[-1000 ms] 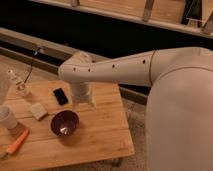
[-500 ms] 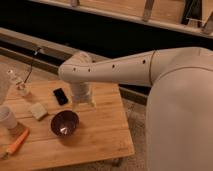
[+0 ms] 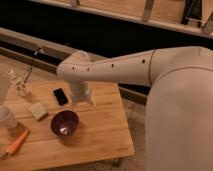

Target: Place the white sponge in the ceramic cup

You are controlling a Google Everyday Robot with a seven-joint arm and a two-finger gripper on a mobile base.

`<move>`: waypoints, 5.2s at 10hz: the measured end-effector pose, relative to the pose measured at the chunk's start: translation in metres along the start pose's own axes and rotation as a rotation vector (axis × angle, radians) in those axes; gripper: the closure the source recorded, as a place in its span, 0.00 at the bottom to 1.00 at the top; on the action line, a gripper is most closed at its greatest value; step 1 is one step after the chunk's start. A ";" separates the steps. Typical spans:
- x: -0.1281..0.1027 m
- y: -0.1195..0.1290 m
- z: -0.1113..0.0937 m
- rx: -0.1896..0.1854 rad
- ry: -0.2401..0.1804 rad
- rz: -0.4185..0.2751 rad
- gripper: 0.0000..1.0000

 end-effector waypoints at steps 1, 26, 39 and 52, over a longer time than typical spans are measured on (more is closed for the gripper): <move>-0.003 0.010 -0.006 0.013 -0.009 -0.046 0.35; -0.104 0.239 0.008 0.047 -0.042 -0.541 0.35; -0.138 0.277 0.074 0.051 -0.065 -0.592 0.35; -0.138 0.289 0.120 0.060 -0.089 -0.632 0.35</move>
